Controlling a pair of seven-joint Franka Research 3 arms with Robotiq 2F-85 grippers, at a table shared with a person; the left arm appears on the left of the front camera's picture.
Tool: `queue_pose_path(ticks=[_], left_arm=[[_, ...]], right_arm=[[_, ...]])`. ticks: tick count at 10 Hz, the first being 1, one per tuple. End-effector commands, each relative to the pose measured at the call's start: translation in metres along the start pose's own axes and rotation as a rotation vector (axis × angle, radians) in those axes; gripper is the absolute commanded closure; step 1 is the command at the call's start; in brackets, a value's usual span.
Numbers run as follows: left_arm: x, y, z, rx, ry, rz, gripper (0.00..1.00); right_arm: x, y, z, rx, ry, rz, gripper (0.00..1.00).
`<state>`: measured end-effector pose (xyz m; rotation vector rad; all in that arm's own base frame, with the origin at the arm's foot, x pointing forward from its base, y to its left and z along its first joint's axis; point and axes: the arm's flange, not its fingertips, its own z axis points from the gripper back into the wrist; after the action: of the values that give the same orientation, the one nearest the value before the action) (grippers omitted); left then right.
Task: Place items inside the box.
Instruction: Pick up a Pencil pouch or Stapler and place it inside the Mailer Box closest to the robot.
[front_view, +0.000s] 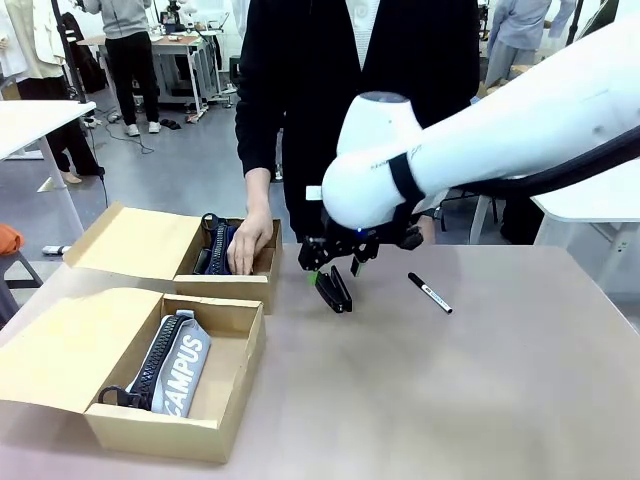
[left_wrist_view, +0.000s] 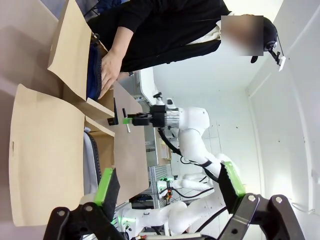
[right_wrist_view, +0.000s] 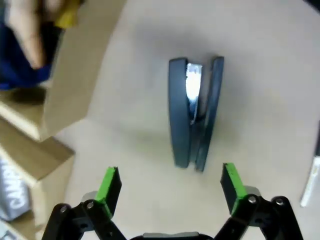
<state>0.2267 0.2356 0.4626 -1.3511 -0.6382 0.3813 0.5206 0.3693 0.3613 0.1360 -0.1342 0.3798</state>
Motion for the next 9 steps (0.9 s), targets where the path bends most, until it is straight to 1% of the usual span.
queue_pose_path(ticks=[1, 3, 5, 6, 9], left_arm=[[-0.001, -0.002, 0.001, -0.017, -0.003, -0.016, 0.0], [-0.001, -0.002, 0.001, -0.017, -0.003, -0.016, 0.0], [-0.001, -0.002, 0.001, -0.017, -0.003, -0.016, 0.0], [-0.001, -0.002, 0.001, -0.017, -0.003, -0.016, 0.0], [-0.001, -0.002, 0.001, -0.017, -0.003, -0.016, 0.0]], right_arm=[[0.016, 0.013, -0.019, -0.109, -0.009, -0.037, 0.0], [0.021, 0.003, -0.048, -0.18, 0.034, -0.04, 0.0], [0.023, 0.001, -0.067, -0.151, 0.064, -0.03, 0.0], [0.022, 0.0, -0.072, -0.145, 0.059, -0.047, 0.0], [0.02, -0.001, -0.067, -0.148, 0.023, -0.076, 0.0]])
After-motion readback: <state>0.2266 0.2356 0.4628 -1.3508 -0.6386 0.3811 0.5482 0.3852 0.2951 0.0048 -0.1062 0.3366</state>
